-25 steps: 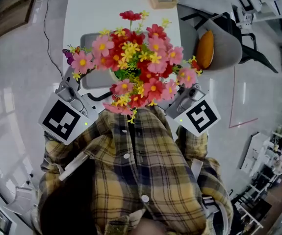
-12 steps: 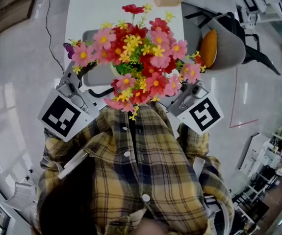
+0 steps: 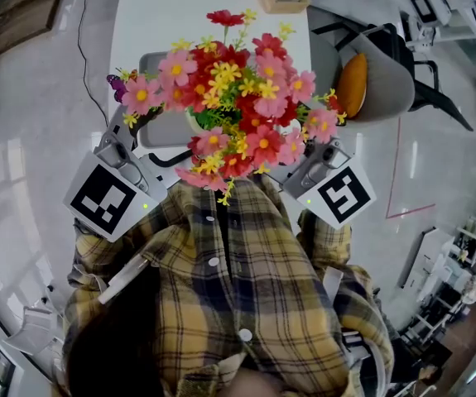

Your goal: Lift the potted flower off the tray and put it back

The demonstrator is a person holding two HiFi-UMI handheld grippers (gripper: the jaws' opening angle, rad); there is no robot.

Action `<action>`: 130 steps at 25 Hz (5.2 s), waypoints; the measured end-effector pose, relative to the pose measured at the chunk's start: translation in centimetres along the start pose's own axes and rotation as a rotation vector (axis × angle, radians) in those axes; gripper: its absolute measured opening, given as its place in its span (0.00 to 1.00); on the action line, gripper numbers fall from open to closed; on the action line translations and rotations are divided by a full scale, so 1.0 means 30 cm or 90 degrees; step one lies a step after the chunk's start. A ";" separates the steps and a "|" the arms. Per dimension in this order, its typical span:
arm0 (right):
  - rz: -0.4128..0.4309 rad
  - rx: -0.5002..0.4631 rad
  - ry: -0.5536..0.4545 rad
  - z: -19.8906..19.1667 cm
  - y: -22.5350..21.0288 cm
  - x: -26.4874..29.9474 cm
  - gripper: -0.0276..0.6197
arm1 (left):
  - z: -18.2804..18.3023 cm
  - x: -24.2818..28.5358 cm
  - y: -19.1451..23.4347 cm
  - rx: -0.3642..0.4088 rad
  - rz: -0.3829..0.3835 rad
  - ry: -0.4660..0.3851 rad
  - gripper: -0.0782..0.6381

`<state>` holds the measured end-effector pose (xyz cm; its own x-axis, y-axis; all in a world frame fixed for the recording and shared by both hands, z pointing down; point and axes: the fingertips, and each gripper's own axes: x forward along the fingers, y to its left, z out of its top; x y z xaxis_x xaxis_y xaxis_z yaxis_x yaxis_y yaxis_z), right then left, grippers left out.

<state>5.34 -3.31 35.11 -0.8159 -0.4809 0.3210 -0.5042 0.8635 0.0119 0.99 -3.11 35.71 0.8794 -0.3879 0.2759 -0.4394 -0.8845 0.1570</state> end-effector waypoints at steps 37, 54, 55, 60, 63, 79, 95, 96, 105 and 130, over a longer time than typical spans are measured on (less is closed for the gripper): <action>-0.008 0.028 0.013 0.000 0.013 -0.003 0.63 | -0.007 -0.010 -0.009 -0.008 -0.021 0.051 0.59; -0.031 0.072 0.056 0.003 0.037 0.001 0.63 | 0.000 -0.024 -0.018 0.009 -0.071 0.077 0.59; -0.034 0.076 0.058 0.004 0.040 -0.002 0.63 | 0.000 -0.025 -0.020 0.002 -0.074 0.078 0.59; -0.033 0.092 0.075 -0.003 0.047 -0.012 0.63 | -0.003 -0.024 -0.031 -0.010 -0.082 0.082 0.59; -0.033 0.095 0.085 -0.012 0.051 -0.016 0.63 | -0.010 -0.022 -0.035 -0.018 -0.086 0.086 0.59; -0.032 0.090 0.100 -0.011 0.047 -0.016 0.63 | -0.005 -0.017 -0.032 -0.021 -0.085 0.129 0.59; -0.041 0.084 0.123 -0.020 0.046 -0.004 0.63 | -0.006 -0.019 -0.016 0.008 -0.084 0.153 0.59; -0.041 0.089 0.120 -0.021 0.048 -0.002 0.63 | -0.005 -0.021 -0.016 0.009 -0.084 0.153 0.59; -0.037 0.108 0.096 -0.017 0.056 0.002 0.63 | -0.006 -0.033 -0.016 0.018 -0.093 0.146 0.59; -0.057 0.203 0.101 0.088 0.082 -0.140 0.62 | 0.094 -0.174 -0.045 -0.030 -0.038 0.154 0.53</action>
<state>6.78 0.44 31.30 -0.7225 -0.5017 0.4756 -0.6555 0.7158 -0.2407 -2.50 -0.62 31.37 0.8373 -0.2571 0.4825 -0.4008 -0.8889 0.2217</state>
